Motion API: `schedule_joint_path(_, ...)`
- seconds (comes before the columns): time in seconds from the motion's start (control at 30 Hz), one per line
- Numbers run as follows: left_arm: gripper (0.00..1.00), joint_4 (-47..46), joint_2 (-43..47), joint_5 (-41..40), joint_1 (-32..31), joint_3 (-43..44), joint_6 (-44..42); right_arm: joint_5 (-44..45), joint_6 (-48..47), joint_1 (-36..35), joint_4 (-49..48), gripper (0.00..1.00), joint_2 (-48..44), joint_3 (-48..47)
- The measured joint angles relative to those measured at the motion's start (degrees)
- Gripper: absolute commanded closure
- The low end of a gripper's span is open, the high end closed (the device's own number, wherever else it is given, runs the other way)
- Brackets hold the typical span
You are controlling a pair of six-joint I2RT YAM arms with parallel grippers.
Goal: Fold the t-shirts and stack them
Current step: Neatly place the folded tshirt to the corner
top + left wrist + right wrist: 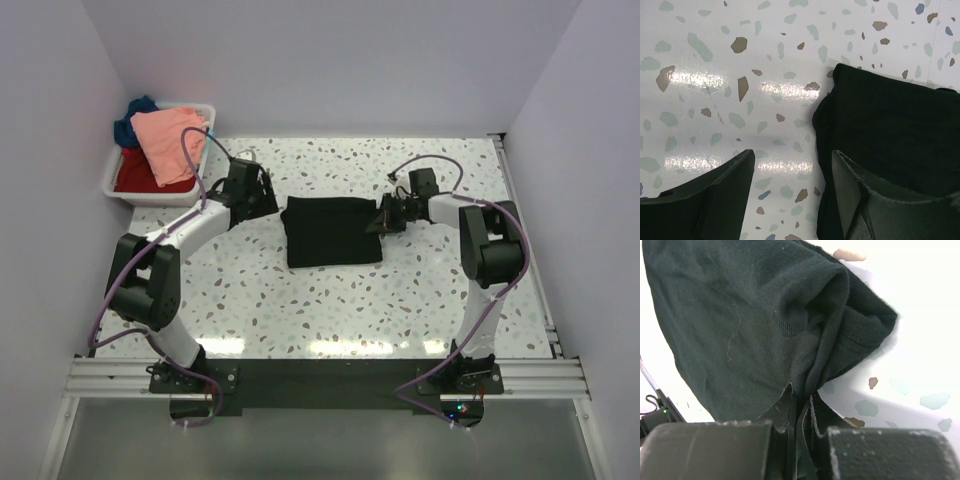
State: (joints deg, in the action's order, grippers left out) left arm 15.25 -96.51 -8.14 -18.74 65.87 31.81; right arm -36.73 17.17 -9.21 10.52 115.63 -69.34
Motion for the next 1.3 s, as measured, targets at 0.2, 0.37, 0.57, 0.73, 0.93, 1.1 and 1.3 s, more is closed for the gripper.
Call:
schedule_joint_path(0.2, 0.32, -0.17, 0.04, 0.11, 0.2, -0.2, -0.22, 3.8, -0.22, -0.81, 4.09, 1.0, -0.02, -2.54)
schedule_joint_path(0.37, 0.32, -0.2, 0.33, 0.15, 0.66, -0.66, -1.05, 11.67, -1.25, -1.62, 9.7, 1.0, -0.02, -8.02)
schedule_joint_path(0.57, 0.32, -0.2, 0.46, 0.15, 1.09, -0.96, -1.42, 25.27, -2.8, -1.55, 14.88, 1.0, -0.02, -18.36)
schedule_joint_path(0.73, 0.32, -0.17, 0.59, 0.28, 1.11, -0.96, -1.44, 36.89, -3.78, -1.29, 17.44, 1.0, 2.27, -26.77)
schedule_joint_path(0.93, 0.32, -0.04, 0.59, 0.28, 1.11, -0.92, -1.68, 48.43, -4.24, 0.48, 20.17, 1.0, 9.77, -36.76)
schedule_joint_path(1.1, 0.32, 0.39, 0.57, 0.26, 1.11, 0.02, -2.71, 54.51, -4.26, 4.0, 23.82, 1.0, 16.48, -46.49)
schedule_joint_path(1.3, 0.32, 0.46, -0.81, 0.26, 1.11, 2.49, -3.41, 61.13, -5.33, 8.04, 25.46, 1.0, 20.74, -55.25)
